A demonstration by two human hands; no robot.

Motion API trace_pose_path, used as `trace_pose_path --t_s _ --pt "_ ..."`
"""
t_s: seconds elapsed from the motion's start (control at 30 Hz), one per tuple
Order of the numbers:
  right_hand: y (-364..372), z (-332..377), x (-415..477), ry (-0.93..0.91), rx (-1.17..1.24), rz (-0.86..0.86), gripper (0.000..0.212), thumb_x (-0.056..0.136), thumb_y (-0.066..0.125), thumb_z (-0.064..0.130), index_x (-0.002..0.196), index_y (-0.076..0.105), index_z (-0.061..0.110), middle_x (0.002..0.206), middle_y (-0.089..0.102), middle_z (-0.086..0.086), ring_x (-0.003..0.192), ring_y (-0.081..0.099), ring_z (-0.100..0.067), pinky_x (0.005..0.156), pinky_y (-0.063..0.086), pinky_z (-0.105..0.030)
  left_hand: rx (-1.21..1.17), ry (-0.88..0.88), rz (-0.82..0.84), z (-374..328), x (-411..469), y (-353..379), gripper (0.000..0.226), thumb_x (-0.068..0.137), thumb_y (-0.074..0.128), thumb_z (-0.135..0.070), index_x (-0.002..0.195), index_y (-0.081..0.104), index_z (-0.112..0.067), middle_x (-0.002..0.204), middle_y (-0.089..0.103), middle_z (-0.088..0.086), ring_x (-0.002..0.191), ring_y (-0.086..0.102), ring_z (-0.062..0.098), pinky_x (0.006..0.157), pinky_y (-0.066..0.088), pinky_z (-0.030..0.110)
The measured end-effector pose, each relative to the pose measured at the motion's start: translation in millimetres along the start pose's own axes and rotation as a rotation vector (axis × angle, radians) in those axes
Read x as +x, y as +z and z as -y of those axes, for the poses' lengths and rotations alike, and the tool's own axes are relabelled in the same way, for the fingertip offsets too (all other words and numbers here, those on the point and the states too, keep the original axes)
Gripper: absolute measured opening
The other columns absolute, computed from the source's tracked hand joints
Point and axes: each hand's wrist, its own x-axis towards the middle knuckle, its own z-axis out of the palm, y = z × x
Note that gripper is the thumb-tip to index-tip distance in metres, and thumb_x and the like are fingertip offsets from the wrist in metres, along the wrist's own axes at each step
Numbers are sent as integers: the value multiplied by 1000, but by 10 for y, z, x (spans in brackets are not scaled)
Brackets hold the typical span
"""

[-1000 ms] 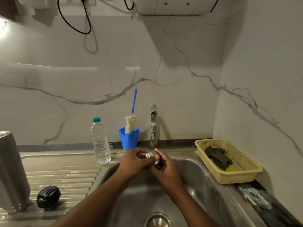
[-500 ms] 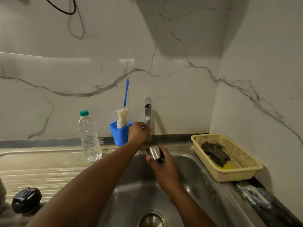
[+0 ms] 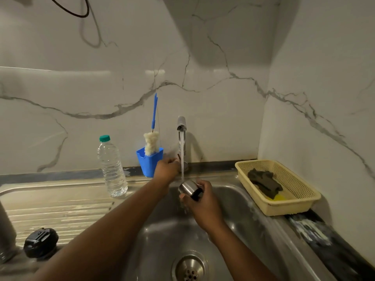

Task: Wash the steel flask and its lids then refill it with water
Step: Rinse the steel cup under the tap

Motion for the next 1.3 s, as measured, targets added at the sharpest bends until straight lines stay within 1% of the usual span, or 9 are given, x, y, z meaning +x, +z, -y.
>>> trace_pose_path --t_s 0.1,0.23,0.43,0.53,0.67,0.77,0.97,1.13,1.3 --pt "-6 -3 -6 -29 -88 31 52 87 82 23 128 50 33 114 60 15 101 61 0 73 47 -8 42 -89 131 224 -282 -75 16 104 60 -16 99 72 -7 95 70 19 83 65 27 79 58 42" --pt "5 -11 -31 -76 -155 89 56 93 77 20 142 53 32 135 63 6 128 59 -12 96 49 -16 -131 -150 216 422 -603 -172 24 106 61 -26 109 77 -9 106 76 22 101 73 34 100 59 52" --pt "38 40 -80 -14 -175 178 77 106 55 37 166 8 30 168 31 -1 150 37 -20 117 38 -32 -242 -32 280 450 -755 -232 30 107 57 -12 134 67 -21 115 77 13 109 73 27 102 59 44" --pt "7 110 -108 33 -120 144 54 108 50 39 159 36 27 151 55 1 130 57 -15 102 48 -32 -246 -7 282 469 -789 -238 32 106 58 -13 136 65 -23 117 78 10 112 74 25 104 58 45" --pt "-6 89 -94 -35 -76 68 24 107 55 34 116 75 26 101 79 7 94 74 -5 83 59 -25 -247 11 206 527 -769 -230 27 106 60 -27 133 66 -26 118 76 12 111 75 27 103 58 50" --pt "-10 70 -78 -34 -26 103 22 105 59 26 121 74 22 104 79 6 95 74 -2 81 57 -17 -261 32 199 530 -793 -212 23 109 54 -29 125 70 -22 115 76 16 110 74 32 100 60 51" --pt "83 -70 10 -16 -97 249 42 102 60 27 144 58 31 133 70 8 124 65 -8 108 52 -38 -293 11 78 541 -782 -186 33 110 51 -34 111 74 -10 104 77 20 105 75 33 100 59 53" --pt "90 -122 -26 -116 -380 214 39 106 49 39 143 57 29 131 68 2 116 65 -11 100 56 -43 -400 -126 86 567 -774 -141 37 111 49 -34 116 72 -6 105 79 20 107 75 34 102 58 51" --pt "74 -48 -38 -98 -180 203 34 109 50 29 142 58 29 131 68 6 119 64 -8 104 54 -37 -355 -96 175 540 -804 -147 27 110 52 -31 123 70 -17 116 77 15 110 74 31 104 57 51"
